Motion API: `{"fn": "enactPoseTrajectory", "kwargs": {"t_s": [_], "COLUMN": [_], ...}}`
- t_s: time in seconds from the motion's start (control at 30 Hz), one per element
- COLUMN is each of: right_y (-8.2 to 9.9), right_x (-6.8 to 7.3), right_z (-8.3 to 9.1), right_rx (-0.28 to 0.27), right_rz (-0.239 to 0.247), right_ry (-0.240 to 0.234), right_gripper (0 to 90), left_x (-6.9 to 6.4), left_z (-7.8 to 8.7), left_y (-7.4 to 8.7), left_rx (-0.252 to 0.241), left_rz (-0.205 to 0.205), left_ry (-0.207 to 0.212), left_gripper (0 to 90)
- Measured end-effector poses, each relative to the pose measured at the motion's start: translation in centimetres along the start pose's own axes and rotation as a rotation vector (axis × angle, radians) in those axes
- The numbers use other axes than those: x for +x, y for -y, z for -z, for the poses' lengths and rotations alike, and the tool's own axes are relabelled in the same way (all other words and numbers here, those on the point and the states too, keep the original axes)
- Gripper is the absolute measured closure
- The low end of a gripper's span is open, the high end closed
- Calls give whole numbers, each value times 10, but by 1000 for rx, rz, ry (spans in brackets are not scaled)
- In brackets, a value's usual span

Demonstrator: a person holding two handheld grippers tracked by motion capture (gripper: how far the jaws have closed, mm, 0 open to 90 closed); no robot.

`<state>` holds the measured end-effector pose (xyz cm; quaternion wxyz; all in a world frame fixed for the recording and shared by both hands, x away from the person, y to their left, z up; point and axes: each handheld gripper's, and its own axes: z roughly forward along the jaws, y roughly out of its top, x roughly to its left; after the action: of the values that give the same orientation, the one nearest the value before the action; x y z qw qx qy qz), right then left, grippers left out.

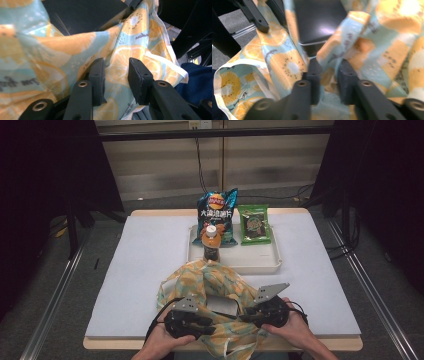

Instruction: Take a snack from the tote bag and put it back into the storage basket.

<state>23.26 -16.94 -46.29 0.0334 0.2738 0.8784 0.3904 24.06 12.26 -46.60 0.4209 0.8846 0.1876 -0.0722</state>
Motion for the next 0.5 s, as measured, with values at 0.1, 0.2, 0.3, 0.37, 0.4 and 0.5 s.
{"fn": "enactPoseTrajectory", "kwargs": {"t_s": [0.1, 0.2, 0.3, 0.37, 0.4, 0.5], "right_y": [4, 4, -4, -12, -16, -32], "right_x": [-3, -2, 3, 7, 8, 11], "right_z": [-1, 0, 9, 15, 17, 19], "right_rx": [18, 10, -41, -79, -102, -146], "right_rz": [-16, -24, -8, 3, 11, 26], "right_ry": [5, 7, 9, 19, 25, 2], "right_gripper": [872, 814, 658, 542, 528, 465], "left_x": [0, 1, 1, 1, 1, 1], "left_z": [2, 2, 1, 1, 1, 0], "left_y": [0, 1, 1, 0, 0, 0], "left_rx": [-5, -4, -6, -1, 3, 1], "left_rz": [4, 6, 7, 5, 5, 3], "left_ry": [-10, -8, -3, -6, -8, -5], "left_gripper": [640, 637, 635, 635, 635, 635]}}
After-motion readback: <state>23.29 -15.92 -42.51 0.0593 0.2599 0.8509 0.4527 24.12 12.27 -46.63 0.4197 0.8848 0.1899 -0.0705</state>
